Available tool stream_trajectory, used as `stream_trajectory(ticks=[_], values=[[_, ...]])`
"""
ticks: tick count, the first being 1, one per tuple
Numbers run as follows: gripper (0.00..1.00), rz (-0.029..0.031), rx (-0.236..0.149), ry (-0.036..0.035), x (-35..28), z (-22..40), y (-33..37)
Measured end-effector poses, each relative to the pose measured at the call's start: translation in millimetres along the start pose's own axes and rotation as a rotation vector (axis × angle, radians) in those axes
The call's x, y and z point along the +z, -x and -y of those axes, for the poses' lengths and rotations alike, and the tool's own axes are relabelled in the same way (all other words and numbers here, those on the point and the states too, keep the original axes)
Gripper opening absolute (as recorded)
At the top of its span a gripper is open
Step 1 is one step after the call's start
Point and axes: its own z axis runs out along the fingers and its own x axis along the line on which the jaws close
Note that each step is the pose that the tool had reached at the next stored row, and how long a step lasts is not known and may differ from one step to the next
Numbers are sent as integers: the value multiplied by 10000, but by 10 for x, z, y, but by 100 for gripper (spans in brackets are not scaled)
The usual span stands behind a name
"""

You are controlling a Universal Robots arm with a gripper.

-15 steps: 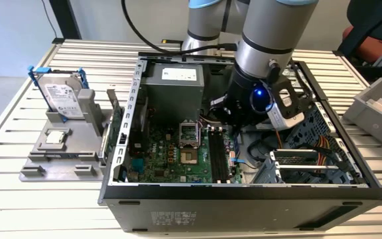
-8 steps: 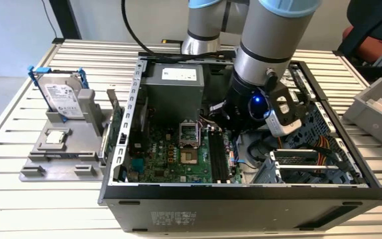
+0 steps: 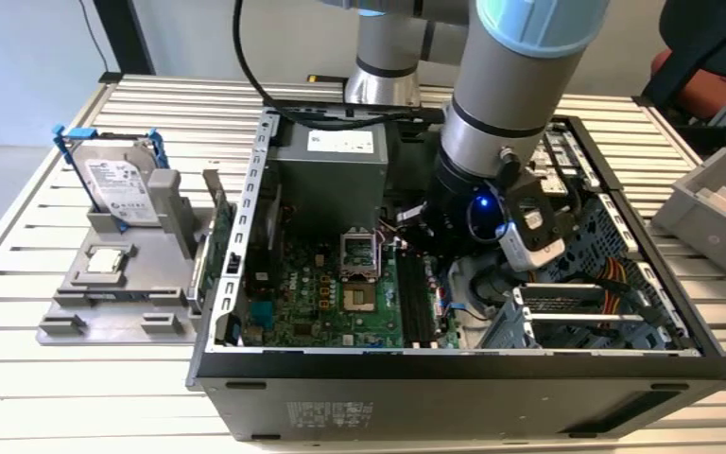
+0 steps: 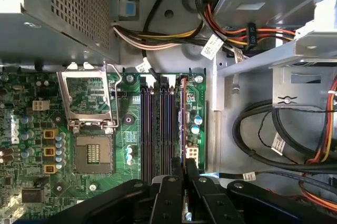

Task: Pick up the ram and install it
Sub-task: 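Insert the ram into the slot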

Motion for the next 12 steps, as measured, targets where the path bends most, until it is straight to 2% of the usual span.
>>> stream_trajectory(ticks=[6,12], values=[[0,1,0,-1,111,14,0],[0,-3,-7,-23,185,46,-1]])
